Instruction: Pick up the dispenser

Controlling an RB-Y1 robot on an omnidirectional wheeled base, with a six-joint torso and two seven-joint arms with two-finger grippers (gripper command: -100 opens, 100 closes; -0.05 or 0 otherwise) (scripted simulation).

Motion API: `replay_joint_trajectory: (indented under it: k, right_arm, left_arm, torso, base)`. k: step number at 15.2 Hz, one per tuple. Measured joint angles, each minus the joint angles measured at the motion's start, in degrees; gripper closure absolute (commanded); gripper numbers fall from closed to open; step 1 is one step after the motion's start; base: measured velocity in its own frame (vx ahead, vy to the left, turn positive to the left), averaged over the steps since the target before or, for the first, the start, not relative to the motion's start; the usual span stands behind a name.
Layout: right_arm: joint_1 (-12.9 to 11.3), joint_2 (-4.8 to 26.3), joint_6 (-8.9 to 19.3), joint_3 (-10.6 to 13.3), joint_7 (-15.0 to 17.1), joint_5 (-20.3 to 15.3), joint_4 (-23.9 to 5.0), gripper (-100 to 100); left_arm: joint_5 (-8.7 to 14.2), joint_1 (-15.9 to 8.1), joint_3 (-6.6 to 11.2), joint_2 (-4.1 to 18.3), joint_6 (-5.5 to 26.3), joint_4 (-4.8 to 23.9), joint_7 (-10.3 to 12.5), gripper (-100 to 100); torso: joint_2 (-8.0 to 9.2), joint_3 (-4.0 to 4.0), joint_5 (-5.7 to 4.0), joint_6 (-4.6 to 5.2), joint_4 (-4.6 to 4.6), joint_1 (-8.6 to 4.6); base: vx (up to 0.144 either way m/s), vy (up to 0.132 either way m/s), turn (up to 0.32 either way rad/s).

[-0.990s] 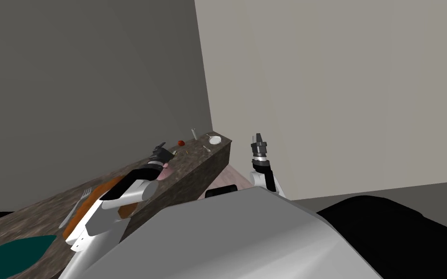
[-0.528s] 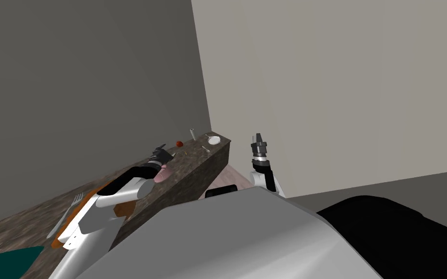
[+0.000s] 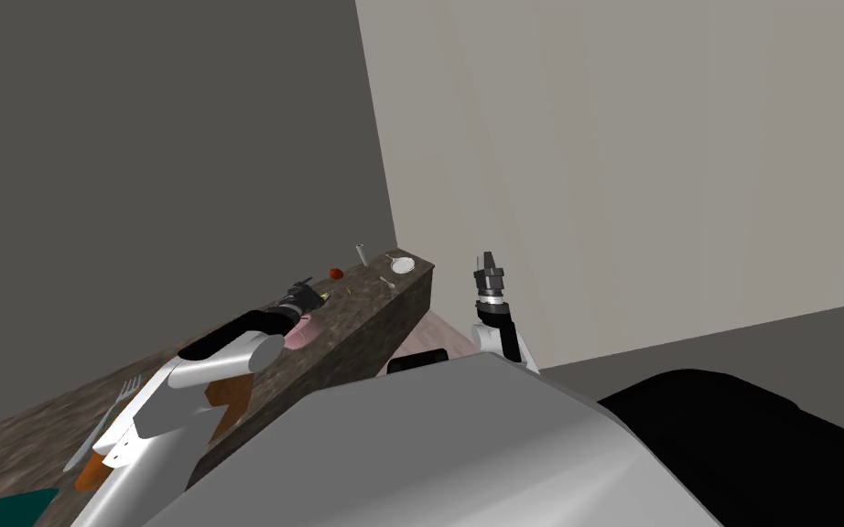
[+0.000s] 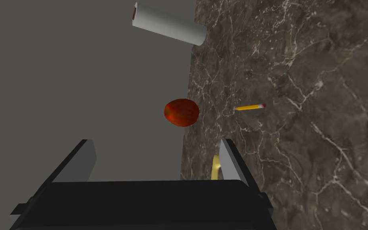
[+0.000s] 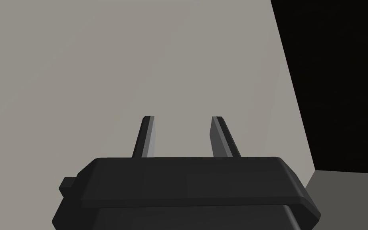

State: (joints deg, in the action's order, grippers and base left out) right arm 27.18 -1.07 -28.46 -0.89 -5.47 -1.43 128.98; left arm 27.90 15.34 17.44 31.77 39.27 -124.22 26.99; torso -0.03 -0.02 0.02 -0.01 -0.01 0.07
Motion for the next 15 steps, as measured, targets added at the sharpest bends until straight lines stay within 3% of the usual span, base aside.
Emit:
replay_joint_trajectory:
  k: [15]
  right_arm:
    - [0.00,0.00,0.00,0.00,0.00,0.00,0.00,0]
  left_arm:
    - [5.94,-2.45,3.21,4.33,16.58,2.73,4.25,-100]
  torso:
    - [0.00,0.00,-0.01,0.01,0.00,-0.01]
  base:
    - [0.001,0.015,-0.049]
